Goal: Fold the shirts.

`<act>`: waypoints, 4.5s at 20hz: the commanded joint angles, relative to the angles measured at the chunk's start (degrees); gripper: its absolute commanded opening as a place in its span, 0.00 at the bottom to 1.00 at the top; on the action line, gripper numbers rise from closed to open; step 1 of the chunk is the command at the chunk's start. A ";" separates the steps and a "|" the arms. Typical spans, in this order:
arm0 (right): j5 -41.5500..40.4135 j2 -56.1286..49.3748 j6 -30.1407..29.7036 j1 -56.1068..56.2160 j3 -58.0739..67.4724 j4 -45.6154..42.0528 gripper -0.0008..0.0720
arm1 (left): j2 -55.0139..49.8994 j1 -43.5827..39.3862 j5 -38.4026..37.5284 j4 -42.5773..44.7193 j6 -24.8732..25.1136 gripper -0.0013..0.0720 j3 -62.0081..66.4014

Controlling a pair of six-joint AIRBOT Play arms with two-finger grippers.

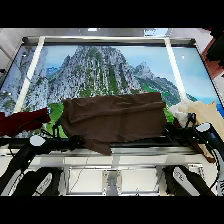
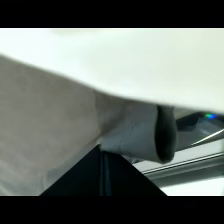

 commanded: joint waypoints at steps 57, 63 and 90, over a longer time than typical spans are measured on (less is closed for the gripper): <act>3.87 -31.19 -9.07 6.86 37.75 2.89 0.77 | -50.25 -25.38 14.99 13.38 9.81 0.56 66.47; 4.42 -34.34 -10.23 6.84 37.75 -0.61 0.77 | -55.98 -27.85 8.98 15.41 6.16 0.56 66.47; 26.45 -24.74 -16.59 15.45 61.24 10.58 0.05 | -57.59 -29.62 7.32 20.15 -2.62 0.03 66.47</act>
